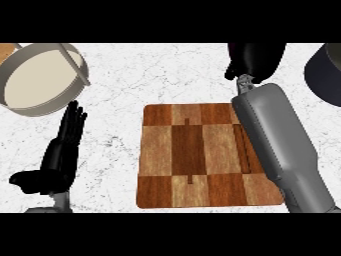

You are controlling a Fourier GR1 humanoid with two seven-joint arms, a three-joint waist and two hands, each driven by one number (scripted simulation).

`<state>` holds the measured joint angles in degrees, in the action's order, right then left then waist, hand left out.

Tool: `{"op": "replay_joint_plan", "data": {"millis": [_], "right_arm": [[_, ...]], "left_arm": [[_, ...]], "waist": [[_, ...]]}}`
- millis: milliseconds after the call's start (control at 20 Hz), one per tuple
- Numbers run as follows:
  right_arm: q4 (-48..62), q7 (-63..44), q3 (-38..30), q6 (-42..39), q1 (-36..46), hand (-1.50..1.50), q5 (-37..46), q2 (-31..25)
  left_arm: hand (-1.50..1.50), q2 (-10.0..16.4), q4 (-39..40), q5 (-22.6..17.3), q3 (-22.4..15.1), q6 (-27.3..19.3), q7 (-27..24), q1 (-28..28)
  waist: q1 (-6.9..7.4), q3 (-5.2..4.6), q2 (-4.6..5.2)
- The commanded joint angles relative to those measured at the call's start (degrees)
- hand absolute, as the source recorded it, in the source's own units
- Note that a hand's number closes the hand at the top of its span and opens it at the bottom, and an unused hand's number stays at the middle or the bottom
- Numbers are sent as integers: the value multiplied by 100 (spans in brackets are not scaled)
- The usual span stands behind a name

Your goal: Pick the eggplant from the cutting board and place it in the pot

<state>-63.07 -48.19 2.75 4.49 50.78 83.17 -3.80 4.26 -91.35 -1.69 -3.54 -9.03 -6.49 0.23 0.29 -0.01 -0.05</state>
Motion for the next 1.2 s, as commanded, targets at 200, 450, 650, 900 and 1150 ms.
{"op": "replay_joint_plan", "data": {"millis": [200, 450, 650, 900, 1150], "right_arm": [[-476, -54, -587, -266, -251, 150, -99, -802], [-400, 388, -1011, -18, -527, 150, -376, -1336], [-555, 890, -1397, -117, -876, 150, -775, -1866], [-8, 1339, -1802, 152, -1009, 150, -1083, -2276], [659, 2087, -2268, 346, -1255, 150, -1742, -2542]], "left_arm": [[0, 56, -244, -50, 28, 129, -147, 455], [0, -148, -136, 185, -116, -106, 101, -27], [0, -128, 74, 65, 38, -15, -45, -51], [0, -232, 138, 198, -79, -79, 88, -183], [0, -226, -147, 254, -173, -48, 60, 83]], "waist": [[-8, 1, -6], [-22, 3, 4], [-44, 2, 6], [-15, 1, 12], [14, 4, 16]]}}
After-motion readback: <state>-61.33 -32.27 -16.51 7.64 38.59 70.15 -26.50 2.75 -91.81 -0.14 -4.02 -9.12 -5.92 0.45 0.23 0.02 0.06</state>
